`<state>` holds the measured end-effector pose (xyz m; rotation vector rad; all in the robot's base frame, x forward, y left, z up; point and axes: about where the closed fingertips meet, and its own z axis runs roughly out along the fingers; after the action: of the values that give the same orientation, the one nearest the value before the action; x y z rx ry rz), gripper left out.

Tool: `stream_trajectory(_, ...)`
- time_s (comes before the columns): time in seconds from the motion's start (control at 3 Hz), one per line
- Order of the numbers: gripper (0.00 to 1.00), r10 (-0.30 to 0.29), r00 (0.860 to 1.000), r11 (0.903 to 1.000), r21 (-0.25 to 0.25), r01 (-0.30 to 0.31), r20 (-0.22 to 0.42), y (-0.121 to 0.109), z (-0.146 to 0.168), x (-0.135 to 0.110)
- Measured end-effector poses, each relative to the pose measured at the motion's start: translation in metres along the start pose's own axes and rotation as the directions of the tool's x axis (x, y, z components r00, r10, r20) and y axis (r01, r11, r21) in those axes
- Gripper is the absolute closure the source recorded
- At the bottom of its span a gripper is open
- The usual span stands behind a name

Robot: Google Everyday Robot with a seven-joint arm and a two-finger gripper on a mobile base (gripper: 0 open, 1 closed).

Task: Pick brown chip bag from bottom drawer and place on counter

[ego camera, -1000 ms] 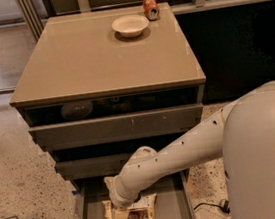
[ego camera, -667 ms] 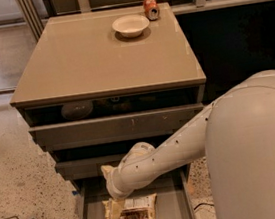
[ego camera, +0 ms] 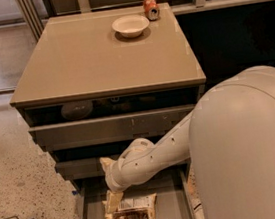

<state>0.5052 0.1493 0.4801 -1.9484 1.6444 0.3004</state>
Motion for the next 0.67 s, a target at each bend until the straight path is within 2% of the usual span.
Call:
stream_trajectory(0.33,0.00,0.009,0.999,0.9999,-0.011,-0.009,0.032,0.011,0.010,-0.001)
stream_trajectory(0.67,0.00,0.005,0.999,0.9975,-0.071,-0.001,0.052,0.039,0.033,-0.006)
